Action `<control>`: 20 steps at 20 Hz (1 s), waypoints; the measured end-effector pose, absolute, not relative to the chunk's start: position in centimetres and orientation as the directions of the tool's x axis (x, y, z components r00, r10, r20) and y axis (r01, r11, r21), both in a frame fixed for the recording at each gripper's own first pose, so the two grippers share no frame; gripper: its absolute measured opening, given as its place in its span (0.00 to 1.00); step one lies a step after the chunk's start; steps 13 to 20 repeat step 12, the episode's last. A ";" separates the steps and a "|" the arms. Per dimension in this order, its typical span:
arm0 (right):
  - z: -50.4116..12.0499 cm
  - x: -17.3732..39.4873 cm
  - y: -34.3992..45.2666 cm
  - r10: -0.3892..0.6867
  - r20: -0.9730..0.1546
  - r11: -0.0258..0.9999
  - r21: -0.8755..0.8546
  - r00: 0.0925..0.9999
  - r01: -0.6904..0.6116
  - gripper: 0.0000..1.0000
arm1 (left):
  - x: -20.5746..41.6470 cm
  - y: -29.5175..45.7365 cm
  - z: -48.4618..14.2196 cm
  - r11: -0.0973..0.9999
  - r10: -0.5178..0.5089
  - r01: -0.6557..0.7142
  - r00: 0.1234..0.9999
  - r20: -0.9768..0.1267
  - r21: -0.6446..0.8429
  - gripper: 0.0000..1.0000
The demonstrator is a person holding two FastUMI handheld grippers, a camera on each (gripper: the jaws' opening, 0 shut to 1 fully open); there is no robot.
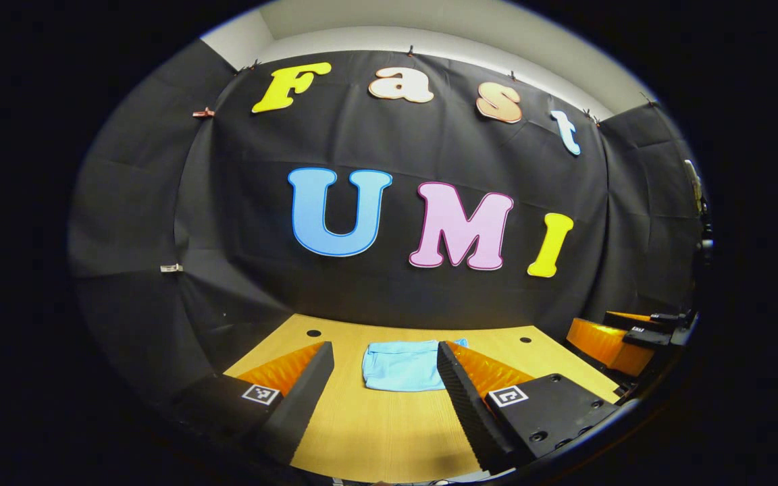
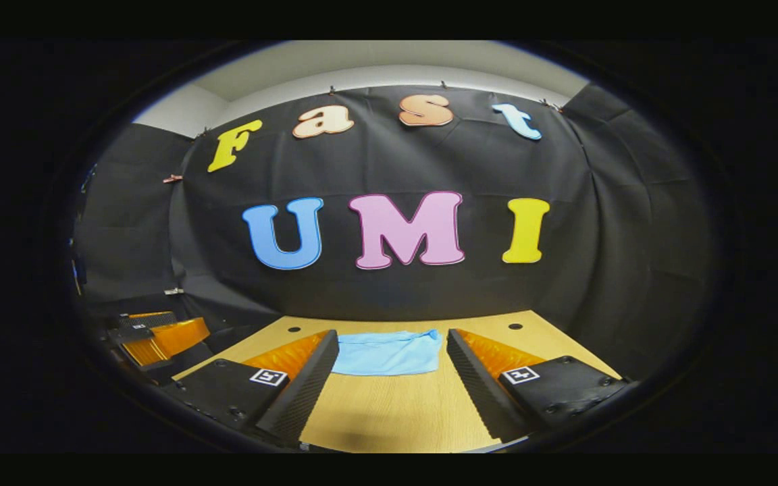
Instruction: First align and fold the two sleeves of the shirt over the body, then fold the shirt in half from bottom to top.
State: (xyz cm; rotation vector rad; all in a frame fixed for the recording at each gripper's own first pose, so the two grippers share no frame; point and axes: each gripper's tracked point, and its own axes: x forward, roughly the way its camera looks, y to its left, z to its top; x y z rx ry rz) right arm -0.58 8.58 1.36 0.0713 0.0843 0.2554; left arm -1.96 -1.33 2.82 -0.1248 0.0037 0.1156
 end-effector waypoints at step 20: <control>1.7 -1.0 9.6 0.277 -0.061 0.960 0.053 0.959 -0.274 0.99 | -2.4 -1.7 2.3 0.989 0.107 -0.108 0.994 -0.015 -0.104 0.96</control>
